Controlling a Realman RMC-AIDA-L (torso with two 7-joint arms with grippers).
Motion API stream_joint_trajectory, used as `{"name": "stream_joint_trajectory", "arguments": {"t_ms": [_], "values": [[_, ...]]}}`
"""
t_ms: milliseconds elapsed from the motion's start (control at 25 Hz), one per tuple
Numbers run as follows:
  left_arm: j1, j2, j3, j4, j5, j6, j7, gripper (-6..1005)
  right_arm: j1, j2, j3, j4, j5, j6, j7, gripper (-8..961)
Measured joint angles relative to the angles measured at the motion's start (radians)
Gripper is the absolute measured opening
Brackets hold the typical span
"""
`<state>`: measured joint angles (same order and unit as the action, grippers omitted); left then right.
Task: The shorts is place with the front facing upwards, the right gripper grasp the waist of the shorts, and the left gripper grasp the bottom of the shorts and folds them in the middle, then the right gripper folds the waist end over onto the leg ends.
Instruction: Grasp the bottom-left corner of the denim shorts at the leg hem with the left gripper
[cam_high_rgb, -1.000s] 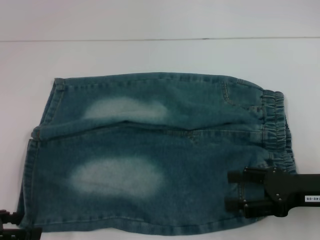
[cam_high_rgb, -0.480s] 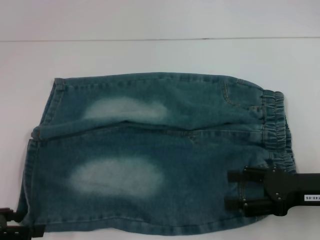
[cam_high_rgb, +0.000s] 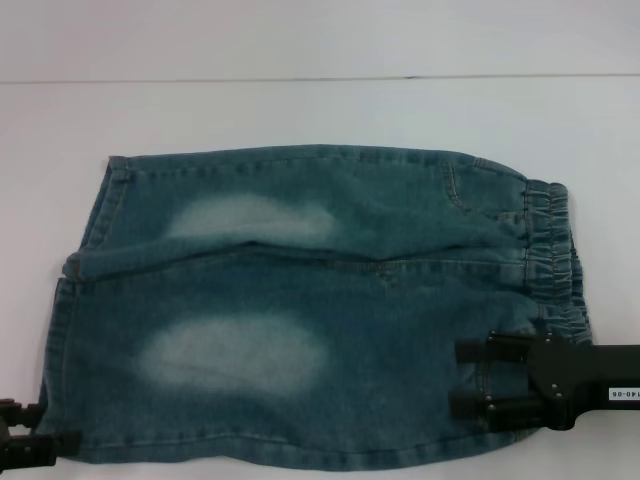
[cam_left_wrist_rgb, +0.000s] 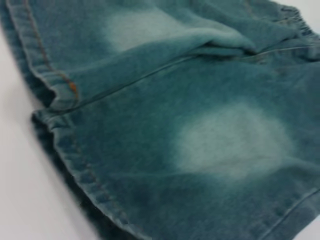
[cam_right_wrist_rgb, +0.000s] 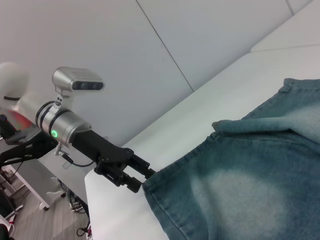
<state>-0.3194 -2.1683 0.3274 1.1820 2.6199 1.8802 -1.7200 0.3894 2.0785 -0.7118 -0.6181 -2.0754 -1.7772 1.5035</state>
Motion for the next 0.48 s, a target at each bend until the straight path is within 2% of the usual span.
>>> {"name": "stream_joint_trajectory", "arguments": {"t_ms": [120,200,480], "values": [[-0.003,0.005,-0.004,-0.003,-0.006,0.025,-0.002,739,-0.001,0.0,-0.001,0.0,0.0,0.001,0.0,873],[-0.003,0.006,0.0,-0.005,-0.002,0.023,-0.003,689,-0.001,0.0,-0.001,0.0,0.0,0.001,0.0,872],[-0.005,0.005,0.001,-0.009,-0.003,0.019,-0.005,686,-0.002,0.0,0.0,0.0,0.0,0.001,0.001,868]]}}
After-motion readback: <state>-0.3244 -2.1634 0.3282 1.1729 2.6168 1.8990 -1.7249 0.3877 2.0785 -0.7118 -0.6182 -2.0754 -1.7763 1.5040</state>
